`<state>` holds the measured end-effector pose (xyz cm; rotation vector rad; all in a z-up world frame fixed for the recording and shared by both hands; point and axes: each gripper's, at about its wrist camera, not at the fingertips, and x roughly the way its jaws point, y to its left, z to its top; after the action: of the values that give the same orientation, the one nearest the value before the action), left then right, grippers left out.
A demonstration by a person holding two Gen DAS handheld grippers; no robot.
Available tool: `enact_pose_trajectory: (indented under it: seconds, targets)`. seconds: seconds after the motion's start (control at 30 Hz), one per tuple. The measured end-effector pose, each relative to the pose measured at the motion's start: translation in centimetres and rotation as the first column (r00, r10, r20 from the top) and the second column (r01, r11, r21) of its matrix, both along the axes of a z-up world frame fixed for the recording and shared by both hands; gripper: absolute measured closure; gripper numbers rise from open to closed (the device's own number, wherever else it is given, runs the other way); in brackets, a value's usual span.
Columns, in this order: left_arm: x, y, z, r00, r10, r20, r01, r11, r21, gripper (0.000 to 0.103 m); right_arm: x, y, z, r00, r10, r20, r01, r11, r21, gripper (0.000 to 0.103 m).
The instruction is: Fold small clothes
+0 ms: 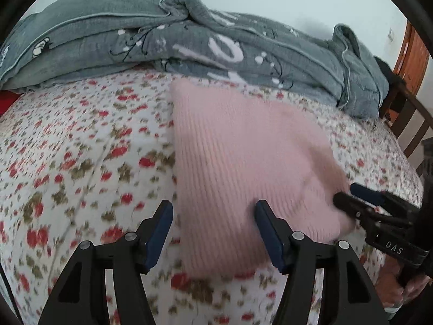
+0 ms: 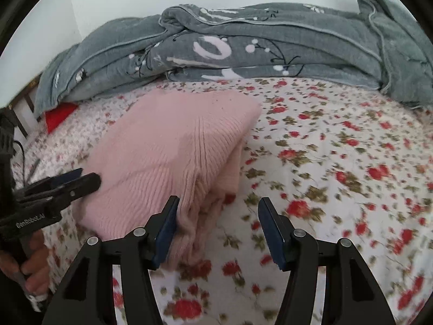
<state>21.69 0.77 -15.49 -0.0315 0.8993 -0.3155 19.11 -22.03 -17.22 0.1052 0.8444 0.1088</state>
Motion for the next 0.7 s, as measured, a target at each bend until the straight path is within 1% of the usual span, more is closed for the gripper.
enact_pose_trajectory:
  seconds: [0.03,0.13,0.27,0.37,0.47,0.53,0.57,0.63,0.67,0.7]
  targets:
    - [-0.4,0.2,0.0,1.000,0.008,-0.002,-0.008,1.000,0.003,0.041,-0.5,-0.1,-0.1,1.000,-0.006,-0.008,0.006,1.000,-0.010,0.045]
    - [-2.0,0.7,0.5,1.000,0.026,-0.009,-0.026,1.000,0.008,0.042,-1.9,-0.8,0.3,1.000,-0.026,-0.007,0.026,1.000,0.017,0.045]
    - [-4.8,0.5,1.6,1.000,0.024,-0.004,-0.024,0.998,0.051,0.042,-4.4,-2.1,1.6,0.998,-0.065,0.010,0.064,0.997,0.034,0.045]
    - [-7.2,0.2,3.3,1.000,0.009,0.020,-0.010,0.999,0.032,0.042,-6.7,-2.8,3.7,0.995,-0.090,0.050,0.087,0.995,0.056,0.045]
    - [-9.1,-0.4,4.9,0.999,0.004,0.038,-0.004,1.000,0.006,0.042,-9.0,-3.0,6.1,0.987,-0.123,0.106,0.120,0.992,0.030,0.044]
    - [-10.2,-0.9,5.8,0.998,0.002,0.068,-0.004,1.000,0.031,0.042,-9.9,-2.9,6.9,0.986,-0.125,0.109,0.124,0.992,0.017,0.043]
    - [-11.1,-1.4,6.5,0.995,0.007,0.098,-0.014,0.998,0.067,0.042,-10.4,-2.8,7.4,0.988,-0.119,0.103,0.118,0.993,0.010,0.043]
    - [-12.3,-2.0,7.3,0.992,0.013,0.127,-0.026,0.994,0.107,0.040,-11.3,-2.6,8.0,0.988,-0.120,0.095,0.122,0.992,-0.017,0.043]
    - [-13.1,-2.2,7.9,0.990,0.017,0.139,-0.034,0.992,0.123,0.039,-11.9,-2.3,8.3,0.988,-0.122,0.089,0.127,0.991,-0.043,0.041]
    - [-13.5,-2.1,8.2,0.989,0.030,0.148,-0.049,0.991,0.127,0.039,-12.3,-2.0,8.6,0.988,-0.127,0.089,0.133,0.989,-0.069,0.035]
